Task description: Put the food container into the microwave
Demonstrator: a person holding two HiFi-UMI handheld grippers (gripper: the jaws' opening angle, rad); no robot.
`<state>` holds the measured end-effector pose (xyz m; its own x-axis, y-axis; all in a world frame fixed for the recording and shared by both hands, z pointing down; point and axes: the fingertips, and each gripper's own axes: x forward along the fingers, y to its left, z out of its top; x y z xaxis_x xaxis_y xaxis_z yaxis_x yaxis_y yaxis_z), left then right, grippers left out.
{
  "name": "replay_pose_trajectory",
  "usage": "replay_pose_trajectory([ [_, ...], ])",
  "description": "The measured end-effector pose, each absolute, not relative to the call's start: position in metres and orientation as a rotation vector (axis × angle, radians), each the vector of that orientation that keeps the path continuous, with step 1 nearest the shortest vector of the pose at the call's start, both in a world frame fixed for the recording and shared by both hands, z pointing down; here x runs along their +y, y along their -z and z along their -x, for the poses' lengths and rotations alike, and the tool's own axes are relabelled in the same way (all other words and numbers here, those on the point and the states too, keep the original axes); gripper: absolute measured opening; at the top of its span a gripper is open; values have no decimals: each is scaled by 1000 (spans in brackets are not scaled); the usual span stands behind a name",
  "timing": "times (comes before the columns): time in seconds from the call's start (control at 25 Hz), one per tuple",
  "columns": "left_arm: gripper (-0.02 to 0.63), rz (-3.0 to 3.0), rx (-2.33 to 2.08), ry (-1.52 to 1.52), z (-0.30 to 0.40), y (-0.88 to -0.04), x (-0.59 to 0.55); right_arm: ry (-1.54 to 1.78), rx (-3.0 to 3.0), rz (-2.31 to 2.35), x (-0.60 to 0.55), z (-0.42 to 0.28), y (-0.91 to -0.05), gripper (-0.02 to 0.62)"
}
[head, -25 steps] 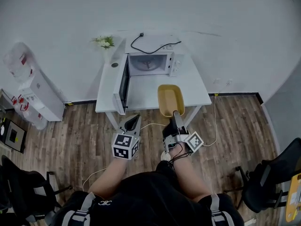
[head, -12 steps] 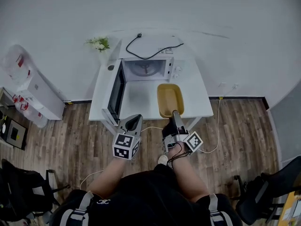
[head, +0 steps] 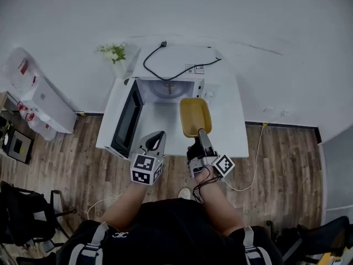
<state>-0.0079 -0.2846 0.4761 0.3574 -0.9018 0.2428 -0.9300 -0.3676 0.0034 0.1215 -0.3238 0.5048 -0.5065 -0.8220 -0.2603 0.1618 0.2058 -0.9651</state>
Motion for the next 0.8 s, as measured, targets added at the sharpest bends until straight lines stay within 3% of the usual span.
replay_pose_trajectory([
  [0.8,2,-2335,-1732,-312,52,-518,-426,1596,1629,693,-490,-69,-584,232],
])
